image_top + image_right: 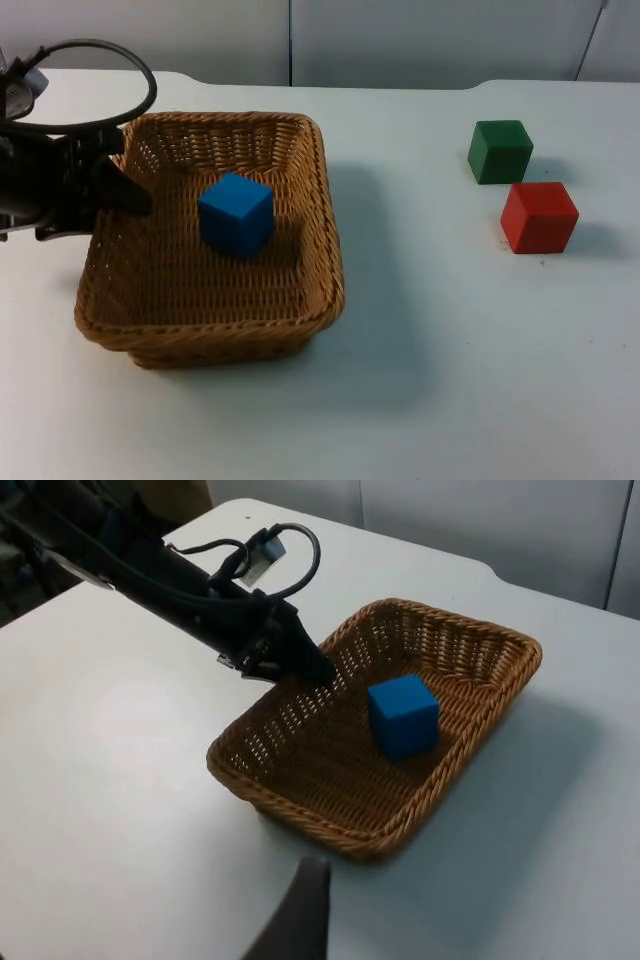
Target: Pick up the basket with the left hand and place the blue cube into the basket with the right hand.
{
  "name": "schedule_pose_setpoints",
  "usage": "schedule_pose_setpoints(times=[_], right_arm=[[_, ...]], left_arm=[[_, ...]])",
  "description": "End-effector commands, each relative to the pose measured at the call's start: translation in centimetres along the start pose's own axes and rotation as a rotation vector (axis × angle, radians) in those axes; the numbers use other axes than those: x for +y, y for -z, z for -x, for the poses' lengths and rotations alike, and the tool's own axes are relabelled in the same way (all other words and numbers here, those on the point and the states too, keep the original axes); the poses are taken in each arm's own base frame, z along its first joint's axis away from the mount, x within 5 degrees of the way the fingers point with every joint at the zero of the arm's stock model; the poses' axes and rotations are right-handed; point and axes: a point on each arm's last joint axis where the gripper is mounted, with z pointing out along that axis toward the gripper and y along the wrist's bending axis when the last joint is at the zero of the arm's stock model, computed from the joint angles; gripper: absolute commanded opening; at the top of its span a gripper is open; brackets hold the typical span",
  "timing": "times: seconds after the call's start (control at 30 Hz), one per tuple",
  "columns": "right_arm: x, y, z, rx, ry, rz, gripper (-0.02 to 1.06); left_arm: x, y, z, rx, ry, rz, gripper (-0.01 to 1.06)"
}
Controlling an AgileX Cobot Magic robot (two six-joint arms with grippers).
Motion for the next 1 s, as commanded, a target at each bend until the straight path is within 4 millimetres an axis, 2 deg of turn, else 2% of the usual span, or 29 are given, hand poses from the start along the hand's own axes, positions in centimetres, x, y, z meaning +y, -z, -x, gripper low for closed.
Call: schedule_pose_setpoints(times=[0.0, 0.1, 0.3, 0.47, 0.5, 0.6, 0.83, 0.97], right_arm=[[0.1, 0.0, -0.1, -0.009, 0.002, 0.011, 0.86], [0.1, 0.0, -0.1, -0.009, 0.002, 0.011, 0.86], [0.1, 0.0, -0.1, -0.009, 0.002, 0.011, 0.86], [0.0, 0.0, -0.1, -0.010, 0.022, 0.009, 0.86], [0.0, 0.0, -0.1, -0.010, 0.022, 0.009, 0.86], [0.0, 0.0, 0.0, -0.013, 0.030, 0.004, 0.86], [0.0, 0.0, 0.1, -0.027, 0.048, 0.000, 0.85], [0.0, 0.0, 0.1, -0.027, 0.077, 0.000, 0.85]], left_arm=[[-0.5, -0.1, 0.2, -0.003, -0.011, -0.025, 0.53], [-0.9, -0.1, 0.1, 0.003, -0.028, -0.062, 0.58], [-2.2, 0.9, 1.3, -0.004, -0.118, -0.096, 0.58], [-4.3, 3.7, 3.2, -0.061, -0.242, -0.082, 0.58], [-4.3, 3.7, 3.2, -0.061, -0.242, -0.082, 0.58], [-5.5, 5.8, 4.1, -0.112, -0.298, -0.065, 0.58], [-7.7, 8.2, 4.1, -0.101, -0.316, -0.083, 0.58], [-10.3, 10.9, 4.0, -0.114, -0.376, -0.113, 0.58]])
